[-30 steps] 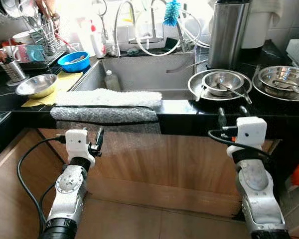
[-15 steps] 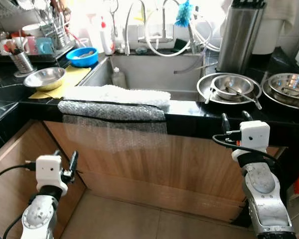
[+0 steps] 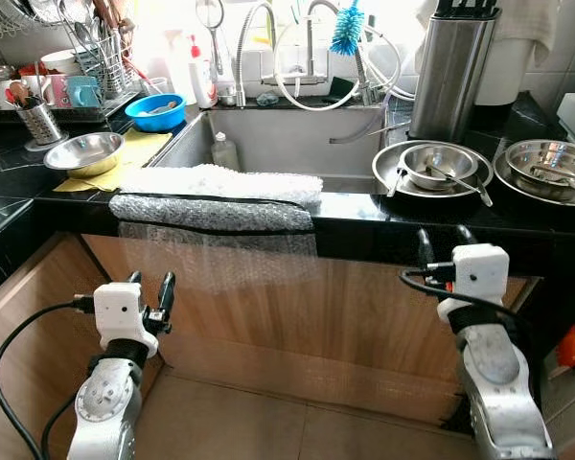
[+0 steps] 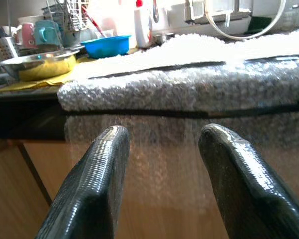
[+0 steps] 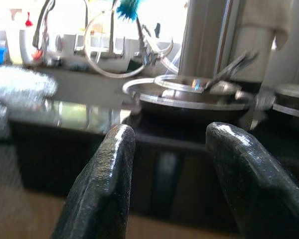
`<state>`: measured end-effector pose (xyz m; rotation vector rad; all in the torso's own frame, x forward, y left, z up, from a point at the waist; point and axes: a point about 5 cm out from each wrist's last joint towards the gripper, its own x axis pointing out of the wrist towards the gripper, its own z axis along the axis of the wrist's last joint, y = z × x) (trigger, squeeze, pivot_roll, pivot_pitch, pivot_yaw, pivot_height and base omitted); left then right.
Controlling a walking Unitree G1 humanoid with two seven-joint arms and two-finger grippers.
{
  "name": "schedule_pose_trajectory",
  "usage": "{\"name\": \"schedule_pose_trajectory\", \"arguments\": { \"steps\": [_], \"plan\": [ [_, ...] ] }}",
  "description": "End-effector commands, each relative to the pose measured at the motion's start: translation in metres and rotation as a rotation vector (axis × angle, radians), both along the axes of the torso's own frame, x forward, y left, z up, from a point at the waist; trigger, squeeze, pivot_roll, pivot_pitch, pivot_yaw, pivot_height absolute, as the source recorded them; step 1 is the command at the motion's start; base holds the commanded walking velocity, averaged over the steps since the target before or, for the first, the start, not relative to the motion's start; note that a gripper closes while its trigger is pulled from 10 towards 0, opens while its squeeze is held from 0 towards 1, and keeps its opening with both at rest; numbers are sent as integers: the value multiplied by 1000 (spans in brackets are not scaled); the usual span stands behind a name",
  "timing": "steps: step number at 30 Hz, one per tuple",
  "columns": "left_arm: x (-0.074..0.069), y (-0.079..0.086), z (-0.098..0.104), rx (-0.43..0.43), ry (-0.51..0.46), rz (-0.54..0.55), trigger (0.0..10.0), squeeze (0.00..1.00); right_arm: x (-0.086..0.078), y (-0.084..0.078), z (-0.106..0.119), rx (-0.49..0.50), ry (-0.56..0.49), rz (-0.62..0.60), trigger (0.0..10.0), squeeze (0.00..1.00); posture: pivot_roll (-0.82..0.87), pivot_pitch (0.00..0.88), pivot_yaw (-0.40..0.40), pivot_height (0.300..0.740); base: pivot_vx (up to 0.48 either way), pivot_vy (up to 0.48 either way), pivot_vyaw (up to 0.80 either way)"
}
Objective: Kitchen organization
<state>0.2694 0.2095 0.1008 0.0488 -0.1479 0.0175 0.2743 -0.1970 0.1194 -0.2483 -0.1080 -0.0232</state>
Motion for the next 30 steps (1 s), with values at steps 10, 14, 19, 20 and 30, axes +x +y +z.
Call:
{"name": "schedule_pose_trajectory", "arguments": {
  "steps": [10,14,19,20,30],
  "plan": [
    [12,13,9,3,-10,28,10000,0,-20,11,-5,33,-4,-49,10000,0,-132,0,152,740,0,0,0],
    [16,10,11,-4,-15,16,10000,0,-12,12,6,25,-30,-32,10000,0,-146,0,131,740,0,0,0],
    [19,0,9,-22,-8,-6,10000,0,-11,5,8,15,-36,-45,10000,0,-133,0,137,740,0,0,0],
    [19,0,9,-22,-8,-7,10000,0,-11,4,7,15,-36,-46,10000,0,-133,0,137,740,0,0,0],
    [13,2,8,-18,-1,4,10000,0,-9,17,0,50,-9,-34,10000,0,-83,0,118,740,0,0,0]
  ]
}}
